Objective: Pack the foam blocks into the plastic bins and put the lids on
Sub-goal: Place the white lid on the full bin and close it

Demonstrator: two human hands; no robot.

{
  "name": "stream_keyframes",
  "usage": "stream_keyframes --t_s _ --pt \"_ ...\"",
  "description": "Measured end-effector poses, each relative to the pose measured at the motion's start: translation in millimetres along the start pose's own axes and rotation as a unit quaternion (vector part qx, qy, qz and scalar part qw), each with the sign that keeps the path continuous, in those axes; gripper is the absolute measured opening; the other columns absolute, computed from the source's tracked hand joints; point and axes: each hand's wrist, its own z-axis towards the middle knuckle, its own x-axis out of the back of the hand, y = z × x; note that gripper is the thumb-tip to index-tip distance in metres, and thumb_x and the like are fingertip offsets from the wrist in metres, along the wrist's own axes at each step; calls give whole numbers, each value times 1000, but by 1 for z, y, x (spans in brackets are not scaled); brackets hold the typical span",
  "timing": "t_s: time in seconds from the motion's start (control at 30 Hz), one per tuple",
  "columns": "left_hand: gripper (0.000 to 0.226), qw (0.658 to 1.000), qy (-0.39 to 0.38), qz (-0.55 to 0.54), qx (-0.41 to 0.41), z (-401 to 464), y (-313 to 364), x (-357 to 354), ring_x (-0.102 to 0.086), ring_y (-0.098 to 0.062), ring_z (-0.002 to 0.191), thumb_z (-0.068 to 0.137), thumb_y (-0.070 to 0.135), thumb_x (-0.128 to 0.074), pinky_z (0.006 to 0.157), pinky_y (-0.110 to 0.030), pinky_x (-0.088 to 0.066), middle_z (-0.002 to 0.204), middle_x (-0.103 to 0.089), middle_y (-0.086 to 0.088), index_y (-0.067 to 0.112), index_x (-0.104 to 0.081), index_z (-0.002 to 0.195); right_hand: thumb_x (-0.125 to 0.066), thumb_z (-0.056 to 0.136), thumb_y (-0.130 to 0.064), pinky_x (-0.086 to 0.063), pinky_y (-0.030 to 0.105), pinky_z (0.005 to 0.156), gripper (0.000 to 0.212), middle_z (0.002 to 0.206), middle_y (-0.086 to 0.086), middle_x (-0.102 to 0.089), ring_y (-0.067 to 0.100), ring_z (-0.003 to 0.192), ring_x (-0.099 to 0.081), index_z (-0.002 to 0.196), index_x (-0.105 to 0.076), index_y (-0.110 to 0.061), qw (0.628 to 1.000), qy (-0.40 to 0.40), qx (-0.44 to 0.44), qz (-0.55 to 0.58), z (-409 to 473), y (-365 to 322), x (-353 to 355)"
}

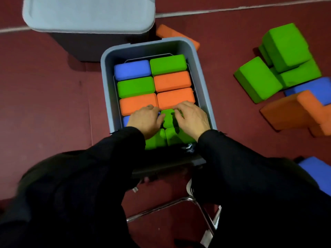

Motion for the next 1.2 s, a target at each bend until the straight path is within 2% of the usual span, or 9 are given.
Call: stream_keyframes --t_s 0.1,0.3,0.43,0.5,0.7,0.9,1.03,1.13,1.2 --pt "34 999 31 -33 -21 -8 17 33 -64 -39 95 100 41 -37 77 -46 -52 108 -67 -11 19 -63 103 -49 101 -33 -49 42 76 26 118 0 -69 32 104 -64 113 -70 -25 1000 -11 -10 -1 -12 -12 36" --pt "32 990 106 -49 -84 -13 75 88 -64 -37 103 99 36 -45 81 -44 -53 117 -69 -11 18 -66 115 -55 94 -34 -46 39 75 22 112 1 -74 34 106 -65 107 -72 -28 999 33 -25 4 -35 -15 109" --pt "35 980 102 -59 -162 -18 138 105 -65 -35 99 95 40 -44 79 -46 -54 111 -69 -10 18 -65 112 -51 89 -38 -37 39 67 15 102 8 -73 40 98 -65 92 -62 -29 999 37 -28 -8 -68 6 155" --pt "38 974 92 -54 -199 -19 174 107 -64 -38 99 92 42 -42 80 -47 -53 109 -67 -12 17 -63 112 -50 89 -37 -40 40 67 10 100 10 -72 40 96 -65 88 -58 -32 999 26 -41 -14 -89 24 180" --pt "35 953 43 -16 -299 -14 305 97 -63 -40 101 92 46 -42 80 -49 -53 113 -62 -7 27 -56 118 -53 96 -31 -48 40 76 26 114 6 -73 35 107 -64 117 -69 -29 985 64 -159 4 -173 110 237" --pt "32 902 -83 60 -419 -20 424 22 -60 -40 108 95 36 -49 86 -51 -50 123 -58 -11 21 -53 123 -53 95 -26 -51 42 83 24 115 1 -73 33 108 -64 111 -70 -29 931 137 -324 101 -282 197 208" --pt "52 835 -182 186 -485 -28 494 -32 -55 -37 123 94 40 -50 96 -48 -48 140 -52 -13 23 -45 143 -52 95 -25 -52 40 92 28 119 -2 -74 26 111 -66 116 -72 -28 859 172 -441 192 -355 245 152" --pt "48 798 -217 241 -508 -47 532 -70 -58 -35 118 93 41 -50 87 -42 -48 136 -56 -11 25 -49 138 -48 88 -30 -51 38 85 32 115 3 -74 33 105 -65 109 -71 -25 796 181 -526 239 -394 265 97" --pt "44 793 -224 260 -503 -61 545 -95 -60 -34 114 93 41 -50 86 -42 -49 134 -58 -10 24 -51 134 -47 93 -29 -46 38 84 31 117 11 -71 39 107 -63 112 -70 -20 771 137 -569 250 -405 271 62"
